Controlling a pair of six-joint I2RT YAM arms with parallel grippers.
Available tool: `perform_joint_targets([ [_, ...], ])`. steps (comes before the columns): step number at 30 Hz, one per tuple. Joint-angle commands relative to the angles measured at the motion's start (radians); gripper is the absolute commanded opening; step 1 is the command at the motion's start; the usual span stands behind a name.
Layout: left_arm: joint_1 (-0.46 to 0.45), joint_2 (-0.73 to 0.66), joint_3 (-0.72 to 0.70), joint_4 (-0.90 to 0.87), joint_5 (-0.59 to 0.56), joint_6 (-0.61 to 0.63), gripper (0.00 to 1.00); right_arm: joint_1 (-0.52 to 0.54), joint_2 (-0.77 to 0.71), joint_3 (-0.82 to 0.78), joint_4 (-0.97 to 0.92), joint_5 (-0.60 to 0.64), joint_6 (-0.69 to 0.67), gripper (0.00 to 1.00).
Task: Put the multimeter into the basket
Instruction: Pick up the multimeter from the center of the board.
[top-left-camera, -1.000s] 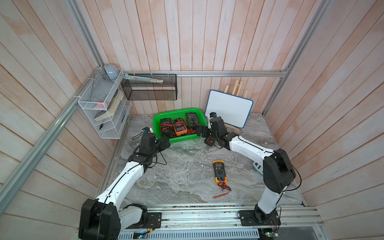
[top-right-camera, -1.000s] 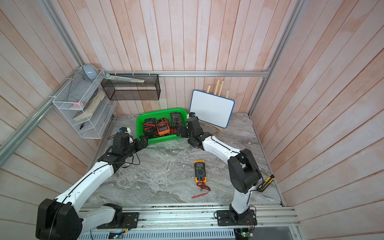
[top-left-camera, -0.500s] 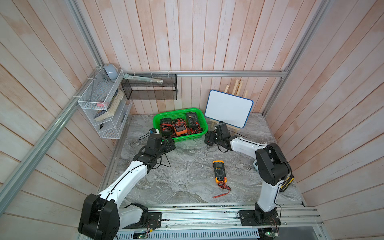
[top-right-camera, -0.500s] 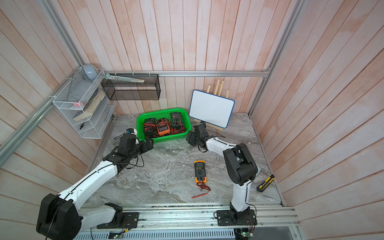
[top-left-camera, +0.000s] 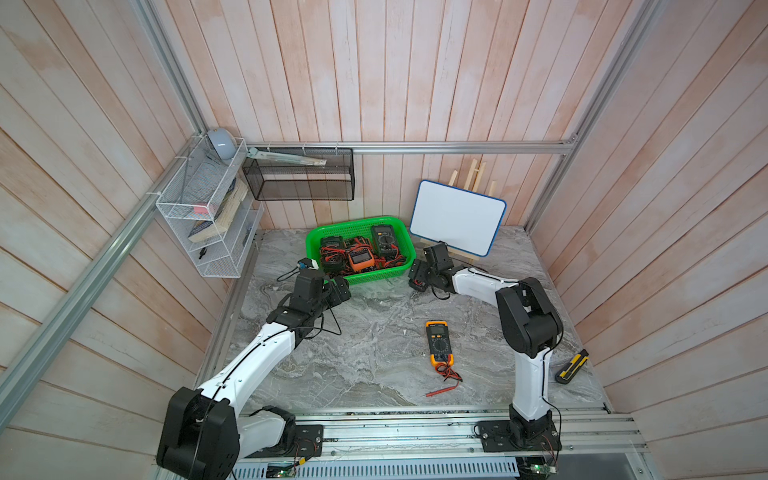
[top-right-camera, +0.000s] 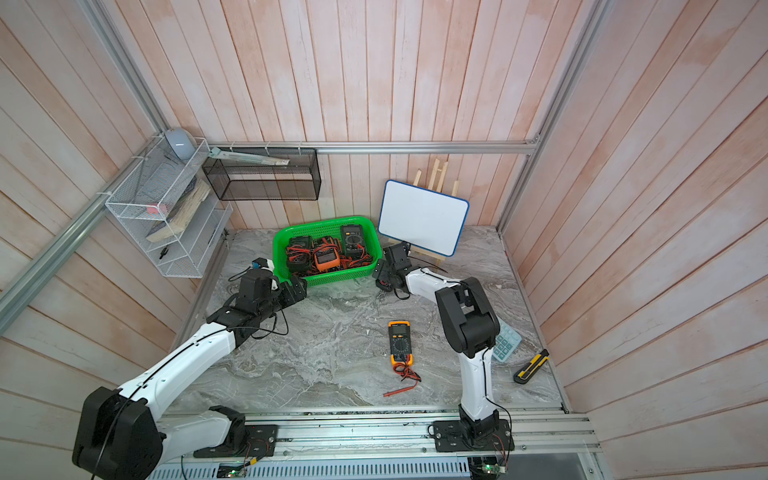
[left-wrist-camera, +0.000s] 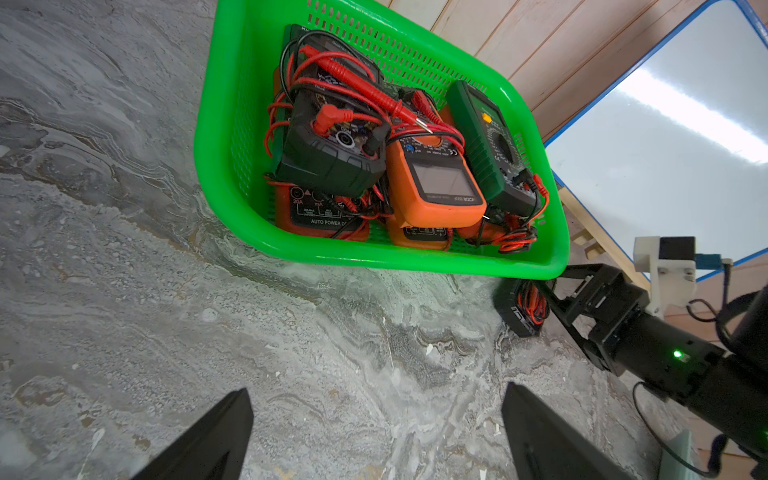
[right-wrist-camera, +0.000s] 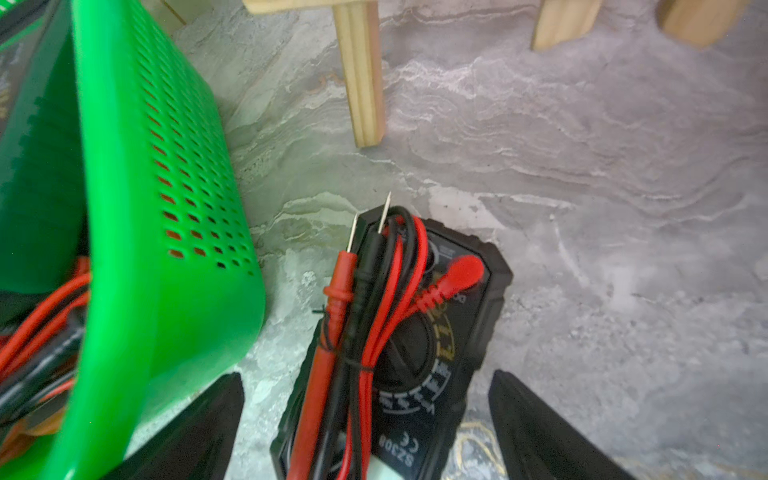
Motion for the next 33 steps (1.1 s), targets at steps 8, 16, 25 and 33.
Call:
perform_joint_targets([
  [8, -0.003, -0.017, -0.033, 0.033, -0.005, -0.022, 1.00, 0.021, 0.104, 0.126, -0.087, 0.101, -0.009, 0.98],
  [16, -0.004, -0.020, -0.030, 0.034, -0.010, -0.025, 1.00, 0.038, 0.158, 0.162, -0.156, 0.121, -0.032, 0.97],
  [25, -0.003, -0.039, -0.012, 0.015, -0.046, -0.015, 1.00, 0.022, 0.020, -0.052, -0.046, 0.084, -0.018, 0.67],
  [33, 0.069, -0.058, 0.006, -0.016, -0.068, -0.017, 1.00, 0.012, -0.128, -0.210, 0.034, 0.041, -0.019, 0.46],
])
